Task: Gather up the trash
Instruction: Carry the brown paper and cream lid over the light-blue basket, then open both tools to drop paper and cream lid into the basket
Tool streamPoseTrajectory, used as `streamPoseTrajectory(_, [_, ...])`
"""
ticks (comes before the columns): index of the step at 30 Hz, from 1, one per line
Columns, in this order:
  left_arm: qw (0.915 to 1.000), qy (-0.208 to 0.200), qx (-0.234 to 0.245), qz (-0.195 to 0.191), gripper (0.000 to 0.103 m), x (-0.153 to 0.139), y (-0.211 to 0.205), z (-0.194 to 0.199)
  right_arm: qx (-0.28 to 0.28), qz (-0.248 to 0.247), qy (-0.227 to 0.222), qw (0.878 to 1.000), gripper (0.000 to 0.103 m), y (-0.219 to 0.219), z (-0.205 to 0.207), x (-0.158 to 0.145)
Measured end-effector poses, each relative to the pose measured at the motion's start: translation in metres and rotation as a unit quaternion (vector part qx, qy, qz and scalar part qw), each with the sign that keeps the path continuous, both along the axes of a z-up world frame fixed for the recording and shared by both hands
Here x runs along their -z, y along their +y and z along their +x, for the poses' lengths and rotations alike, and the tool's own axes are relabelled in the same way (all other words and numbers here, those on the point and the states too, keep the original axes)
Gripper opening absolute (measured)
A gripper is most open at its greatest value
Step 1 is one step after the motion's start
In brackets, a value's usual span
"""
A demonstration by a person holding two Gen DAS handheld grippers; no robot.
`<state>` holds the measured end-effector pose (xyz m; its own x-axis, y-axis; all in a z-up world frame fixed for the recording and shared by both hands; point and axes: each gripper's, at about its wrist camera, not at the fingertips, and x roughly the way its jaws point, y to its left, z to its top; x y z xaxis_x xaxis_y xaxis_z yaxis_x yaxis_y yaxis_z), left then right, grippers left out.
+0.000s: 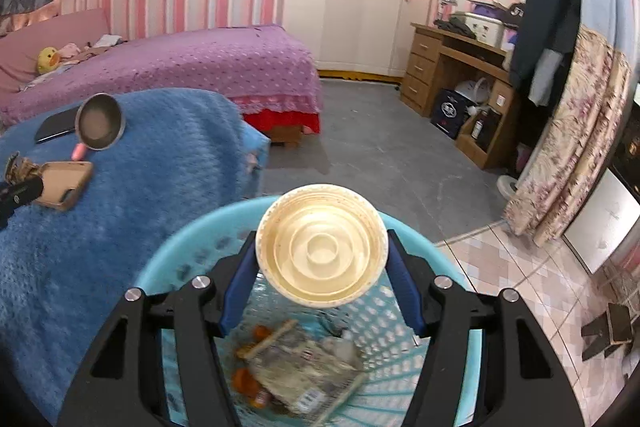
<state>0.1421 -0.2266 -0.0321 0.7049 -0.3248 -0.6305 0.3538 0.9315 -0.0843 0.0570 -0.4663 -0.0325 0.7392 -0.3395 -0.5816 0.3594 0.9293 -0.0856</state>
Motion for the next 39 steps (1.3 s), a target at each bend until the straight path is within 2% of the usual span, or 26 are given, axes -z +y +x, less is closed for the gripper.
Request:
streamPoseTrajectory(10, [0.9968, 0.003, 0.074, 0.028, 0.049, 0.018, -0.112, -0.039, 0.031, 0.003, 0.004, 1.000, 0.061, -0.047, -0.030, 0.011])
streamPoseTrajectory(15, [0.9939, -0.004, 0.103, 0.038, 0.049, 0.018, -0.143, -0.051, 0.047, 0.019, -0.011, 0.999, 0.061, -0.067, -0.047, 0.012])
streamPoseTrajectory(18, [0.9923, -0.008, 0.115, 0.045, 0.054, 0.019, -0.153, -0.055, 0.054, 0.032, -0.017, 0.998, 0.061, -0.074, -0.052, 0.013])
streamPoseTrajectory(20, [0.9923, -0.004, 0.116, 0.043, 0.060, 0.018, -0.151, -0.054, 0.054, 0.034, -0.019, 0.998, 0.061, -0.076, -0.053, 0.014])
streamPoseTrajectory(22, [0.9926, -0.002, 0.114, 0.041, 0.077, 0.016, -0.147, -0.052, 0.054, 0.033, -0.021, 0.998, 0.061, -0.076, -0.054, 0.013])
streamPoseTrajectory(24, [0.9939, -0.010, 0.102, 0.041, 0.083, 0.013, -0.139, -0.051, 0.053, 0.034, -0.023, 0.998, 0.061, -0.075, -0.054, 0.012])
streamPoseTrajectory(30, [0.9958, -0.038, 0.063, 0.055, 0.092, 0.003, -0.114, -0.043, 0.049, 0.033, -0.025, 0.998, 0.061, -0.071, -0.055, 0.011])
streamPoseTrajectory(39, [0.9967, -0.059, 0.022, 0.051, 0.097, -0.012, -0.074, -0.036, 0.035, 0.035, -0.020, 0.999, 0.061, -0.056, -0.042, 0.012])
